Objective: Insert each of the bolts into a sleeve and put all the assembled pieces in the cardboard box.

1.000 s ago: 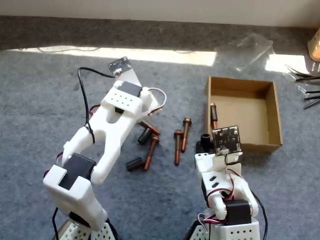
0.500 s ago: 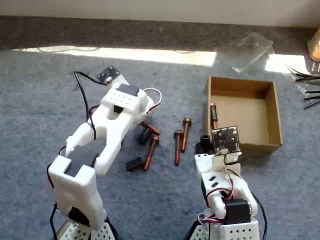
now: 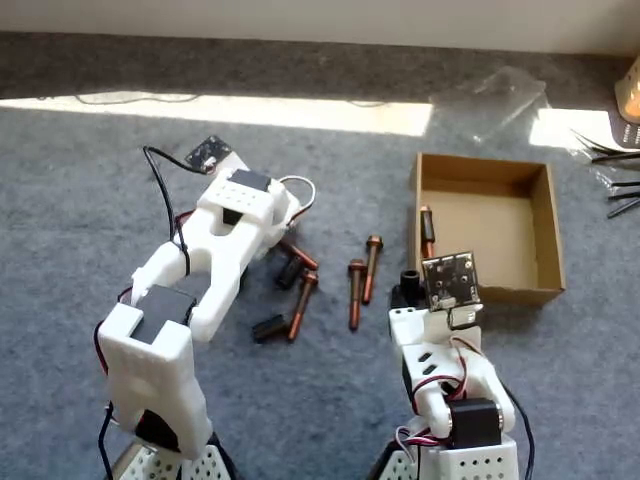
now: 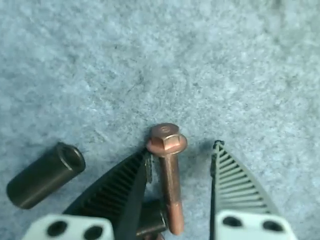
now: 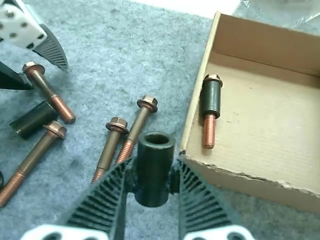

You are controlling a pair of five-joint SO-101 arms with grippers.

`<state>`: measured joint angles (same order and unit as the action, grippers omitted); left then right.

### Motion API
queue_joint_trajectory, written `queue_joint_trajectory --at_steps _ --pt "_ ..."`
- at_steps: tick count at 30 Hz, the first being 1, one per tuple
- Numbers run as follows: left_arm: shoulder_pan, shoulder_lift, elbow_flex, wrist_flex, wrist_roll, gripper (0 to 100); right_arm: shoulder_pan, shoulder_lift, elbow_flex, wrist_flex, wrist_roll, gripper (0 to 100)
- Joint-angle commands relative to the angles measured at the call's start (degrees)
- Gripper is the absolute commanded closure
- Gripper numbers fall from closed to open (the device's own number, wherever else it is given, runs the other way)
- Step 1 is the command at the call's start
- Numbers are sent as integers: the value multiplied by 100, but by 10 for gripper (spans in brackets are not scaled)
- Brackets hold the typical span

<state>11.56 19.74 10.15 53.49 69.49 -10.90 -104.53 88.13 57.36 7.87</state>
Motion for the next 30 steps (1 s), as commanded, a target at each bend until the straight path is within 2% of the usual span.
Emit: queue_joint_trajectory --at_steps 1,2,3,6,14,21,26,30 --pt "-75 -31 -84 -79 44 941 57 -66 -66 -163 62 994" --pt "-75 -31 -84 -79 35 992 57 -66 -66 -163 62 994" --pt "-75 -22 -84 -79 35 997 57 -66 -66 -163 62 994" --pt "-75 -22 -84 -79 35 951 57 -66 -66 -163 62 994" --pt "-92 40 -48 -404 18 951 57 -66 -57 -163 62 994" --pt "-92 760 -426 -774 0 951 57 -66 -57 -163 62 994" --pt "-75 936 -804 -466 -809 951 57 -66 -57 -163 62 994" --pt "-92 936 -945 -167 -976 951 57 -66 -57 -163 62 994"
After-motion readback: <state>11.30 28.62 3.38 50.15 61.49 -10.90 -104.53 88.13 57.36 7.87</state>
